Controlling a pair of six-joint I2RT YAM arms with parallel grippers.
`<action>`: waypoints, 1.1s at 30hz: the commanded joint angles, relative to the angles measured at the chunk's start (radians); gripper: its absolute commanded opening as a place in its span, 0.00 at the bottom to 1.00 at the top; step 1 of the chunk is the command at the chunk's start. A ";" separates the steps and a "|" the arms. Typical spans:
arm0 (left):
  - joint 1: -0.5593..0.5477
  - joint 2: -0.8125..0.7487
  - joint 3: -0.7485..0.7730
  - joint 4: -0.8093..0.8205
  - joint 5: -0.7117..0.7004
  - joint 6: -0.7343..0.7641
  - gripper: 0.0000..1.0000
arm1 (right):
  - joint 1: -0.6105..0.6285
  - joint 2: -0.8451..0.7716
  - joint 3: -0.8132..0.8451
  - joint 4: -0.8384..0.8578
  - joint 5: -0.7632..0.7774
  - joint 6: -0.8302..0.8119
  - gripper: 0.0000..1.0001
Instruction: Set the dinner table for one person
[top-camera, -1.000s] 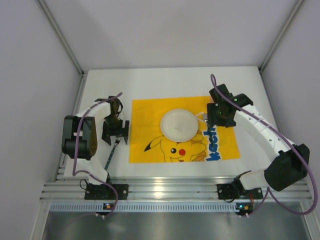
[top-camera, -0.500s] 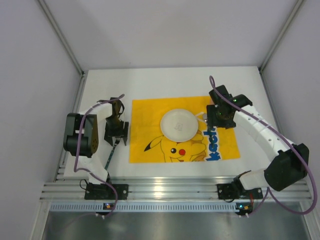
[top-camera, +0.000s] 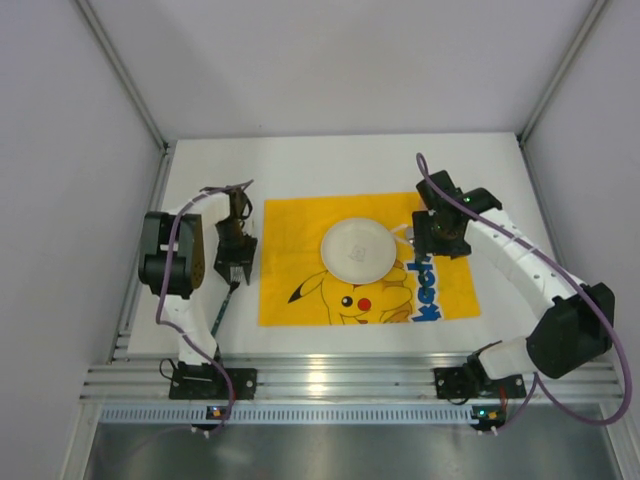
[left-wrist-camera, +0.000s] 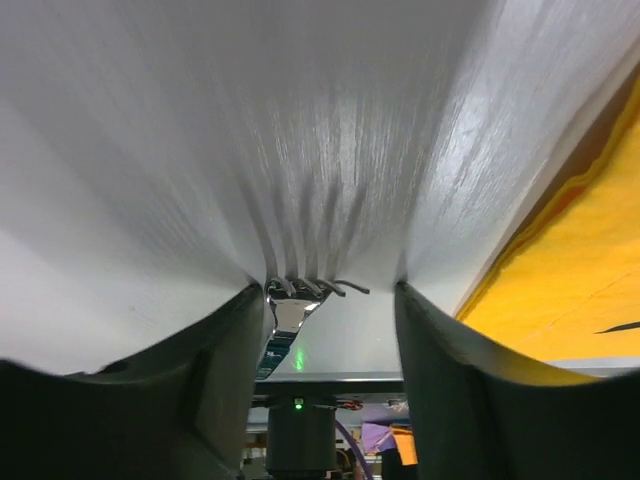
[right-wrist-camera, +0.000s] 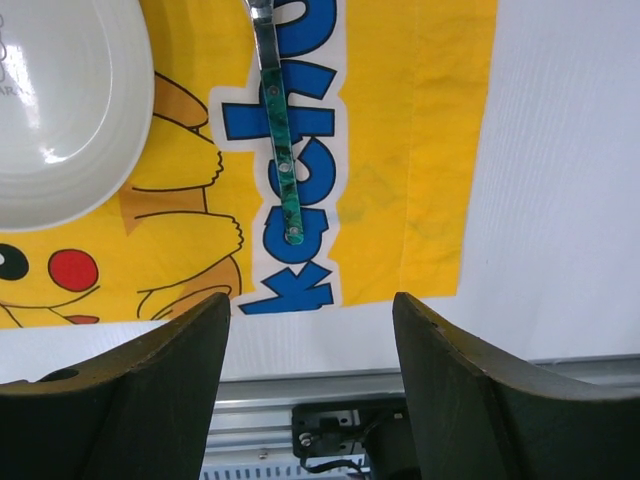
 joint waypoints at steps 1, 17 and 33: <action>0.014 0.112 0.026 0.361 -0.134 0.015 0.53 | -0.007 0.009 0.050 -0.026 0.008 0.012 0.66; 0.015 0.054 0.244 0.233 -0.145 0.007 0.23 | -0.007 0.037 0.074 -0.034 0.006 0.059 0.66; -0.017 0.039 0.488 0.063 -0.074 -0.073 0.47 | -0.007 -0.026 0.033 -0.034 0.006 0.061 0.66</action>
